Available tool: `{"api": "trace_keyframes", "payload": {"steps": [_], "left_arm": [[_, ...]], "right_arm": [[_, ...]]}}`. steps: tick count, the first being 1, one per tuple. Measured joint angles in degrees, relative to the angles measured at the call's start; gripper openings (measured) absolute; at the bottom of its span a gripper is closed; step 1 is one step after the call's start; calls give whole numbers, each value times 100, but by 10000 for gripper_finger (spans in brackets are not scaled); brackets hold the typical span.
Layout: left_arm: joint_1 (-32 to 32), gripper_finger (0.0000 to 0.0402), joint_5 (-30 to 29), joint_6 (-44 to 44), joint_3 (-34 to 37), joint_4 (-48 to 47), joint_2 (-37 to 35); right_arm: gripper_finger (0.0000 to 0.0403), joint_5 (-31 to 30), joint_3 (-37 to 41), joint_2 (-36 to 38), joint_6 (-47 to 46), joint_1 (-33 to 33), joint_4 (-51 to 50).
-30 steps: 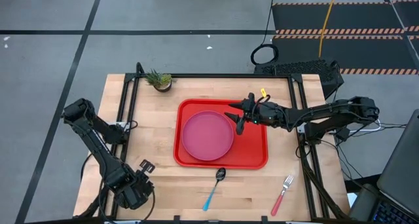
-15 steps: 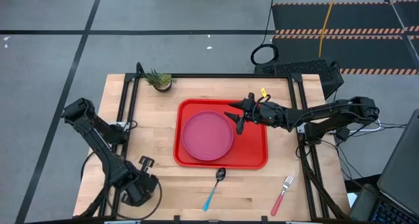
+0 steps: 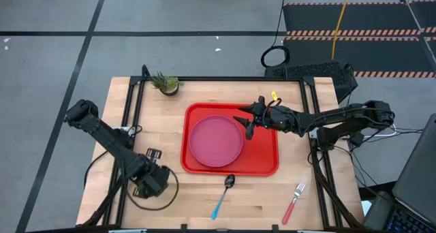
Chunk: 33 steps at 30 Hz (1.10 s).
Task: Pick and place plate/cup/fork/spoon on tray
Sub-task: Put the green glass on the orange tray to the top left of the pink plate
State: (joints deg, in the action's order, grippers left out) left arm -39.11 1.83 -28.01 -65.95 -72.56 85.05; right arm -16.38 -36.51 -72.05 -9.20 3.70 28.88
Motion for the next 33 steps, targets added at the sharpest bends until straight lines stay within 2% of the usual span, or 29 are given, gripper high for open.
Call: {"api": "trace_keyframes", "payload": {"steps": [5, 10, 13, 16, 20, 26, 33], "left_arm": [[718, 8, -258, 312, -1, -181, -475], [1725, 8, -491, 741, -79, -455, -915], [2356, 8, -929, 1069, -366, -753, -992], [2996, 8, -1234, 1475, -743, -969, -964], [3888, 8, -1239, 1911, -1337, -1011, -787], [5107, 8, -1240, 2663, -2315, -1434, -164], [5925, 8, -854, 3407, -2898, -1464, 810]], "right_arm": [[208, 9, -1, 0, 23, 0, -105], [208, 13, -2, 0, -31, -4, -170], [208, 22, -2, 0, -54, -4, -221], [208, 303, -2, 0, -60, -4, -267], [208, 736, -2, 0, -53, -6, -404], [208, 767, -2, 0, 217, 0, -829], [208, 766, -2, 297, 613, 104, -1174]]}}
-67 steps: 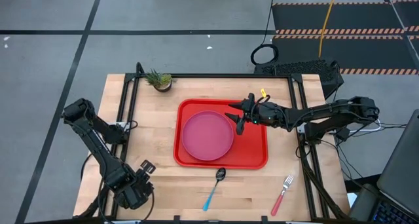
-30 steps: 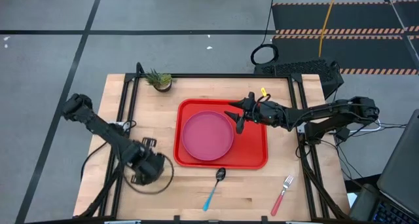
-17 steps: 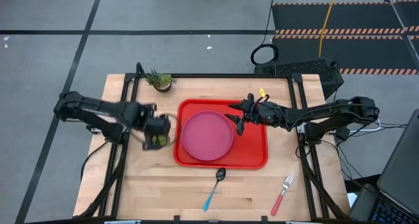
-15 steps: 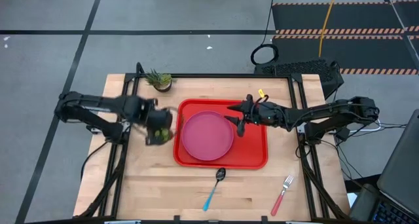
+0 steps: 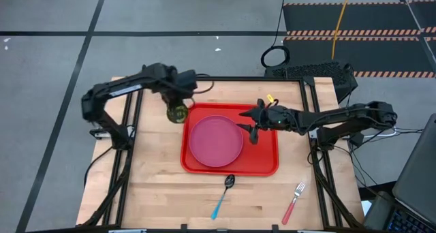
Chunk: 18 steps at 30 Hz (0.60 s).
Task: Pick and place plate/cup/fork/spoon on tray
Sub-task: Put the green glass on the orange tray to the top left of the pink plate
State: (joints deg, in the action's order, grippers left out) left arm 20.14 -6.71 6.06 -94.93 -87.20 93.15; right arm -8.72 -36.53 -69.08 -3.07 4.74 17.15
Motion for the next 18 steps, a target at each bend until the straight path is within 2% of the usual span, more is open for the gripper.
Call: {"api": "trace_keyframes", "payload": {"steps": [6, 12, 18], "left_arm": [[319, 8, 71, 550, -324, 127, 618], [650, 8, 125, 743, -462, 456, 803], [936, 8, 438, 803, -462, 655, 803]], "right_arm": [[208, -13, 0, 750, 529, 158, -270], [208, -76, -2, 1507, 1057, 420, -706], [208, -887, -2, 2223, 1223, 702, -691]]}}
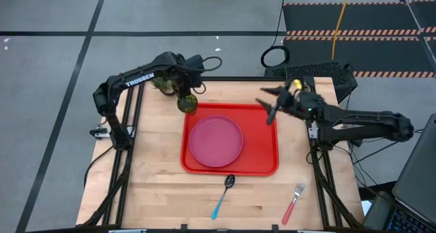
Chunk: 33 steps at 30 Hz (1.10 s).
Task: Pick and place plate/cup/fork/spoon on tray
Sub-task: Put the green glass on the orange tray to the top left of the pink plate
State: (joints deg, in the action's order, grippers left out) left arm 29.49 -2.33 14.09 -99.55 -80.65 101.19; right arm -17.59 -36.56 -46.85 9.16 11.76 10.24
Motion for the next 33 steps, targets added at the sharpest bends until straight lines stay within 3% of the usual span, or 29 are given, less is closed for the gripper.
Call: {"api": "trace_keyframes", "payload": {"steps": [7, 24, 33], "left_arm": [[177, 8, 426, -19, 0, 255, 0], [147, 8, 402, -45, 2, 275, 841], [-8, 8, 529, -123, 2, 366, 876]], "right_arm": [[208, -358, 0, 532, 1, 303, 369], [208, -360, 0, 712, 305, 909, 581], [208, -340, 0, 713, 345, 1002, 579]]}}
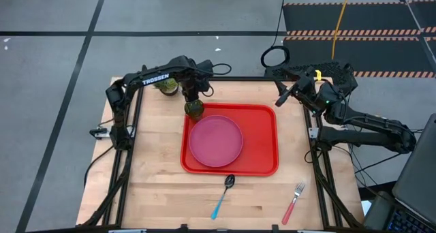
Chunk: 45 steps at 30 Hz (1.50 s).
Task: Pick and place plate/cup/fork/spoon on tray
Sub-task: Put the green glass on the orange tray to the top left of the pink plate
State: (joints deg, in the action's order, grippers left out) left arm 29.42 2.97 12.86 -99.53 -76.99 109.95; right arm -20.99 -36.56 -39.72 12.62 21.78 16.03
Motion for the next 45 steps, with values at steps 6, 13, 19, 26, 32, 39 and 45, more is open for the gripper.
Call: {"api": "trace_keyframes", "payload": {"steps": [6, 13, 19, 26, 32, 39, 45], "left_arm": [[-43, 8, 2, 15, 0, 83, 0], [-43, 8, -111, 43, 0, 134, 0], [-10, 9, -149, 40, 0, 218, 0], [-14, 8, -149, -9, 0, 220, 0], [-16, 14, -149, -13, 2, 218, 0], [-21, 8, -149, -31, 2, 220, 0], [-21, 9, -149, 8, 4, 221, 0]], "right_arm": [[208, 2, 0, 0, 3, 0, 0], [208, 4, 0, 0, 5, 0, 2], [208, 4, 0, 0, 7, 0, 1], [208, 4, 0, 0, 9, 0, 2], [208, 6, 0, 0, 9, 0, 42], [208, 7, 0, 0, 9, 0, 39], [208, 7, 0, 0, 12, 0, 39]]}}
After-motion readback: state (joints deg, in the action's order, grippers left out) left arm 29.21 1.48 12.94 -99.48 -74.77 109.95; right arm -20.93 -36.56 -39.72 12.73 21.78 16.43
